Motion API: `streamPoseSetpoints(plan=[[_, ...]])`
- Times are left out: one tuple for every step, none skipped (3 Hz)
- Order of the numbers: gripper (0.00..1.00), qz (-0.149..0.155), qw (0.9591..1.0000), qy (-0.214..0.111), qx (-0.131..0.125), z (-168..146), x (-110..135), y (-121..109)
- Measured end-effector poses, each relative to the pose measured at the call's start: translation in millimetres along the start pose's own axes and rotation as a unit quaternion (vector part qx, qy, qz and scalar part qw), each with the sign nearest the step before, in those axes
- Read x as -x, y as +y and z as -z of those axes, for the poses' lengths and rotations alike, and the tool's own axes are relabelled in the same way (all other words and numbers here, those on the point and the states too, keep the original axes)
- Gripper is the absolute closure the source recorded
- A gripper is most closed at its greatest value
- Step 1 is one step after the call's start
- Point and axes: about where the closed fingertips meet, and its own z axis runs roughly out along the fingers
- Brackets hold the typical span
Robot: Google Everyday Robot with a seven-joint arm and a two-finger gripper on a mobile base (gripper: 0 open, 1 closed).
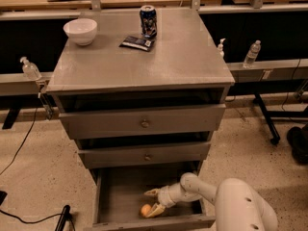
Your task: Pick orange from bottom drawer and place on counter
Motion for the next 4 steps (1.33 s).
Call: streamPoseSetpoints(plan=[[0.57,-0.012,0.9999,0.002,0.002,-3,-8,1],[0.76,-0.025,0.9997,0.002,0.008,-5,-16,2],[0.98,-0.023,0.9997,-0.002,0.006,-3,-12,1],[1.00,-0.009,0.9996,-0.019,-0.021,12,5,-1]])
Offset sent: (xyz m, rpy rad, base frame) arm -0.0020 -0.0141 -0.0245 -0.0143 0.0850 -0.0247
